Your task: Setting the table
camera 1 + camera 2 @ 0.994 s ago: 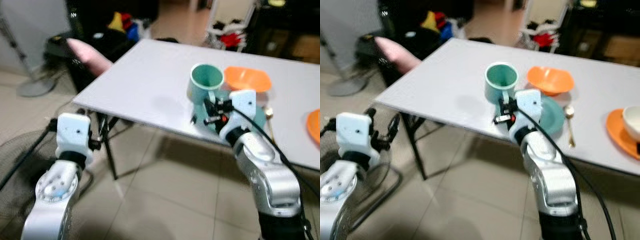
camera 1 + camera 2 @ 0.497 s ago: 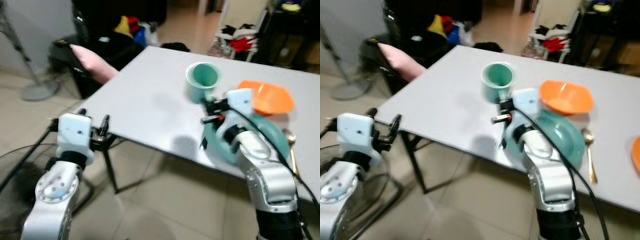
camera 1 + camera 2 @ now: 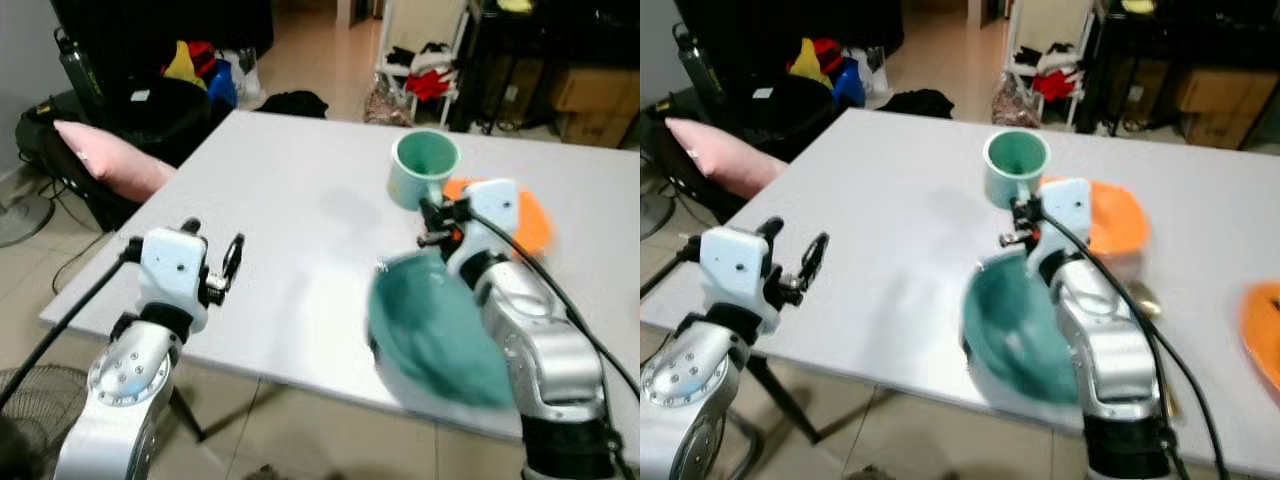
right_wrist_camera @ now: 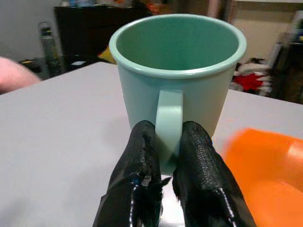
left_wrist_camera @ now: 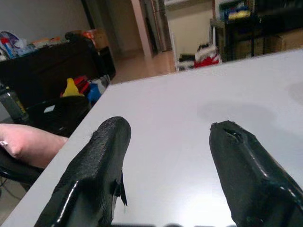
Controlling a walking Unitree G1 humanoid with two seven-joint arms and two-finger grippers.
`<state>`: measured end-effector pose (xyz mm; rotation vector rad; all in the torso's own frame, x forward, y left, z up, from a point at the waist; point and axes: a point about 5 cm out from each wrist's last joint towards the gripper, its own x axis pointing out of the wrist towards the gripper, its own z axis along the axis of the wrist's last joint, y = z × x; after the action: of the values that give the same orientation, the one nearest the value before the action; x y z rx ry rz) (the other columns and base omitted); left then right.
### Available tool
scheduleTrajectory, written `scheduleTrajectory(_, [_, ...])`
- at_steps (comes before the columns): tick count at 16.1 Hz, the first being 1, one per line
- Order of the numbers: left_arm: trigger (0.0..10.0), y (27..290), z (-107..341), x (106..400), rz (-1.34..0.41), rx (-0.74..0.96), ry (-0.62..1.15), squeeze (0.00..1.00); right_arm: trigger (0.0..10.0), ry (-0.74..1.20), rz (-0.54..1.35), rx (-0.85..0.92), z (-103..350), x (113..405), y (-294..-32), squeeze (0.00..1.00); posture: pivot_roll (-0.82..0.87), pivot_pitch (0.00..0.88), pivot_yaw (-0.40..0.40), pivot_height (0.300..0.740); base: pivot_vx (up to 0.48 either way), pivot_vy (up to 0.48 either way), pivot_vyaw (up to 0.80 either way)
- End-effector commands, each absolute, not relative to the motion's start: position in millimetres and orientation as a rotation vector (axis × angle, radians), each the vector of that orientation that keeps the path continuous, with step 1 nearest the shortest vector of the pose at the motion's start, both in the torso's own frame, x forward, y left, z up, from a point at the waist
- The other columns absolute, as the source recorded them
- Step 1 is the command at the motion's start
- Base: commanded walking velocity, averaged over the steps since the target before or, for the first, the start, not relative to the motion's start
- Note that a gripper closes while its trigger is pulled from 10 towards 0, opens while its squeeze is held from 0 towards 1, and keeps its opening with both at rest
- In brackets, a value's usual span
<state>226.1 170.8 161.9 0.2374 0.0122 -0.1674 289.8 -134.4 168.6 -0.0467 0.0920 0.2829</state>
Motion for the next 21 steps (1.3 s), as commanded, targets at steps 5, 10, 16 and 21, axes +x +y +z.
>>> scheduleTrajectory(5, [10.0, 170.2, 166.1, 228.1, -0.22, 0.24, 0.008, 0.0, 10.0, 0.046, 0.4, -0.029, 177.3, 298.0, -119.7, 0.0, -0.05, 0.0, 0.035, 0.74, 0.0, 0.0, 0.0])
scheduleTrajectory(10, [10.0, 160.2, 169.4, 226.6, -0.486, 0.212, 0.049, 0.0, 10.0, 0.159, 0.338, -0.074, 165.3, 340.5, -111.7, 0.0, -0.04, 0.0, 0.038, 0.74, 0.0, 0.0, 0.0])
scheduleTrajectory(16, [10.0, 155.3, 172.1, 227.6, -0.601, 0.227, 0.066, 0.0, 10.0, 0.25, 0.264, -0.113, 146.8, 375.2, -109.2, 0.0, -0.03, 0.0, 0.045, 0.74, 0.0, 0.0, 0.0])
scheduleTrajectory(21, [10.0, 153.3, 171.5, 224.5, -0.652, 0.222, 0.086, 0.0, 10.0, 0.302, 0.204, -0.057, 131.8, 383.2, -109.8, 0.0, -0.03, 0.0, 0.054, 0.74, 0.0, 0.0, 0.0])
